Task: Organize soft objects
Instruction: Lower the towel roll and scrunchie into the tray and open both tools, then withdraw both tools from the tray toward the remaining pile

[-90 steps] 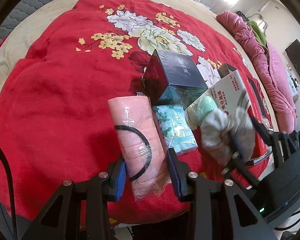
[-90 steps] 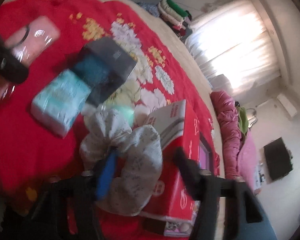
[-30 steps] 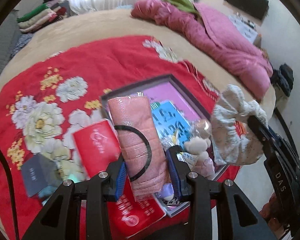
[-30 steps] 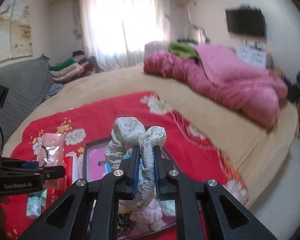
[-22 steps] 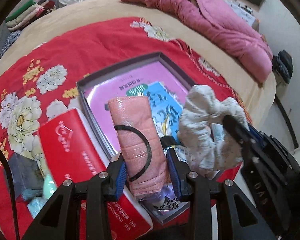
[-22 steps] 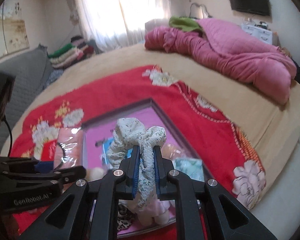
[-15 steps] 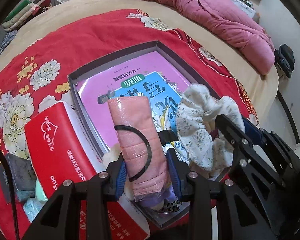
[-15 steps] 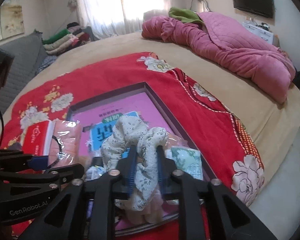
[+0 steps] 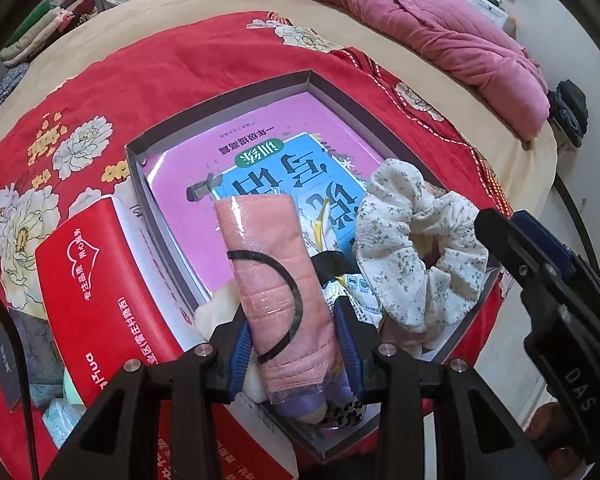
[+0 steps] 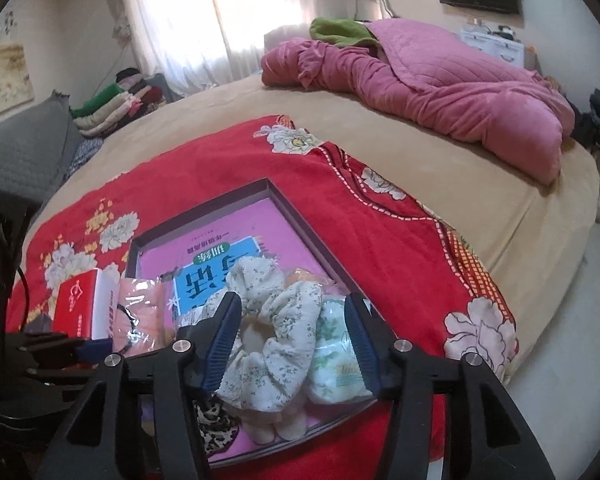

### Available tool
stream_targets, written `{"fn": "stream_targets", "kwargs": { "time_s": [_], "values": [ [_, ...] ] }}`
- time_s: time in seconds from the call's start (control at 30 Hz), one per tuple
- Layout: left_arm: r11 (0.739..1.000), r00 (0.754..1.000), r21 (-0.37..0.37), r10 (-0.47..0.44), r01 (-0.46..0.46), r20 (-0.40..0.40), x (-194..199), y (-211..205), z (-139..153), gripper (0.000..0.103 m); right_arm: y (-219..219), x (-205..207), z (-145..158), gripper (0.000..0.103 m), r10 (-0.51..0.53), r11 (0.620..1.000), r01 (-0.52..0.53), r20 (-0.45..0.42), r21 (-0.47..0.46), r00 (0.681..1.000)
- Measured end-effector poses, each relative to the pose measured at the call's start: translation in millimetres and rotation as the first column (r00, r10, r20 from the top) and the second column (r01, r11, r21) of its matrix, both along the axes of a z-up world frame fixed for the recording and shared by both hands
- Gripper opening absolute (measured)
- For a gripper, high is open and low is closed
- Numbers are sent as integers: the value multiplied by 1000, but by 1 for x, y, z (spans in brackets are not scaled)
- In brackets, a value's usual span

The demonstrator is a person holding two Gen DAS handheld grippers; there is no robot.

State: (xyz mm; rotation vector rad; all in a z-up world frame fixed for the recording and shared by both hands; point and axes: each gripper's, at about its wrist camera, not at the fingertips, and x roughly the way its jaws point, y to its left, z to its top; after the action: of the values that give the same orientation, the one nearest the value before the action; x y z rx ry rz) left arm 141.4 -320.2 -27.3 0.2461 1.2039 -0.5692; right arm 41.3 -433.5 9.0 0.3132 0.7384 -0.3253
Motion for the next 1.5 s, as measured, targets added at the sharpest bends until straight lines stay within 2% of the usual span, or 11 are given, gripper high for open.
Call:
{"fn": "stream_targets", "kwargs": {
  "time_s": [0.23, 0.33, 0.47, 0.67, 0.77, 0.8, 0.87, 1.33, 1.5],
  "values": [
    [1000, 1000, -13, -6, 5, -25, -2, 1, -2, 48, -1, -6, 5, 58, -14, 1000, 13, 27, 25, 1000],
    [1000, 1000, -10, -6, 5, -21, -4, 1, -2, 49, -1, -8, 8, 61, -19, 1000, 19, 31, 21, 999],
    [1000, 1000, 7, -17, 17, -13, -8, 1, -1, 54, -3, -11, 12, 61, -29, 999, 26, 52, 43, 998],
    [1000, 1000, 10, -23, 23, 1, -13, 4, 4, 56, 0, -16, 19, 62, -33, 999, 29, 79, 45, 996],
    [1000, 1000, 3, -25, 25, 17, -15, 5, 9, 65, 0, -19, 23, 64, -38, 998, 33, 100, 53, 994],
    [1000, 1000, 2, -24, 24, 20, -15, 6, 11, 71, 0, -20, 26, 69, -42, 998, 36, 108, 52, 993],
    [1000, 999, -8, -21, 21, 26, -15, 8, 15, 72, 0, -22, 29, 73, -46, 998, 41, 122, 44, 991],
    [998, 994, -55, 23, -17, 104, -26, 39, 58, 73, 9, -33, 50, 74, -47, 999, 42, 187, 34, 981],
    [994, 991, -96, 67, -56, 116, -31, 64, 76, 73, 23, -37, 65, 78, -7, 1000, 4, 222, 11, 975]
  ]
}}
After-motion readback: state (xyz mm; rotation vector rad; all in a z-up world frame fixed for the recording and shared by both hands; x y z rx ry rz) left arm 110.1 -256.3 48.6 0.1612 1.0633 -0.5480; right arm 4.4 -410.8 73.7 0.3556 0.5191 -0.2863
